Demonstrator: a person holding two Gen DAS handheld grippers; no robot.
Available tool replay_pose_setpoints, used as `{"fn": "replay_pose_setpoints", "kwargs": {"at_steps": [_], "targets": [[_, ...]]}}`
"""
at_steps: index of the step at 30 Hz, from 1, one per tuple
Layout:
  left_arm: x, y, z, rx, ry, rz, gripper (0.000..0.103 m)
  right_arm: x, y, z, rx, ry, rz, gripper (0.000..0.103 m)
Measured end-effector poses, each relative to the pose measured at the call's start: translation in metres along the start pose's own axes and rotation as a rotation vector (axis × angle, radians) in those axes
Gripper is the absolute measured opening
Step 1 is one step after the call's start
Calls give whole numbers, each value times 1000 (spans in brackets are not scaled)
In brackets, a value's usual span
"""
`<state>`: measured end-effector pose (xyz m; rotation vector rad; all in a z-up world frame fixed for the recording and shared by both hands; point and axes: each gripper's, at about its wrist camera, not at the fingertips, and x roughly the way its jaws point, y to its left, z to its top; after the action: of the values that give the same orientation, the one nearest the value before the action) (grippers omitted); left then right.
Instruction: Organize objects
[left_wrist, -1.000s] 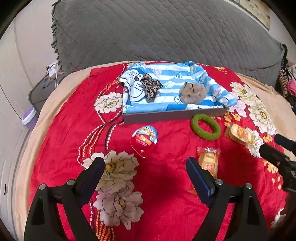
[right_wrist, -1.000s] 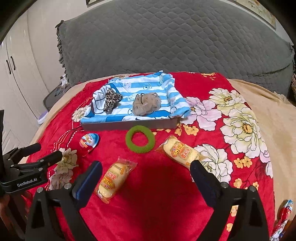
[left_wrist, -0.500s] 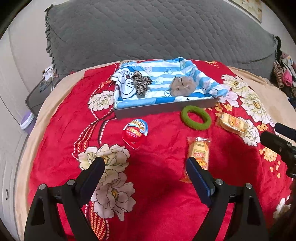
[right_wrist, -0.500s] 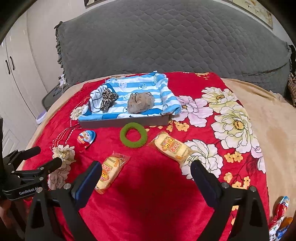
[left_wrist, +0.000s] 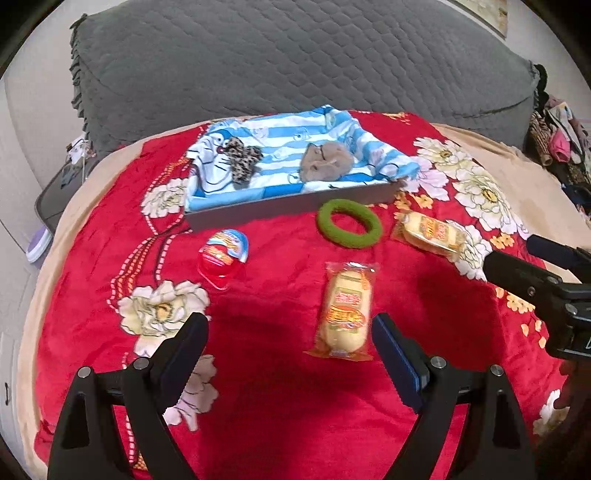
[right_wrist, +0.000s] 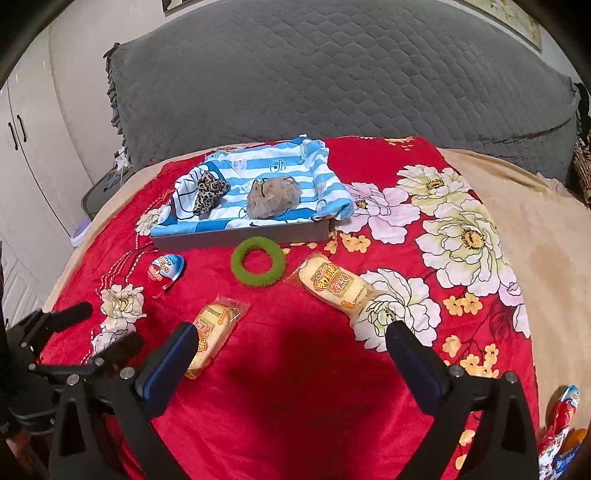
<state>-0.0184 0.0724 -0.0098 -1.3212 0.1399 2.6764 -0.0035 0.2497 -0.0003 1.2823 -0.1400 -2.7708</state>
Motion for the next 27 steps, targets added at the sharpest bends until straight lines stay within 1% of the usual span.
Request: {"fn": "replay_pose_setpoints", "kwargs": {"at_steps": [14,21,27], "targets": [[18,-25,-1,29,12,-34,90,14,-10,0,4,27,5,102],[31,-26,0,14,29,-39,90,24,-11,6,-32,34,-10,102],[42,-26,3,5,37,-40,90,36,-16,11,-40,46,-12,102]]}}
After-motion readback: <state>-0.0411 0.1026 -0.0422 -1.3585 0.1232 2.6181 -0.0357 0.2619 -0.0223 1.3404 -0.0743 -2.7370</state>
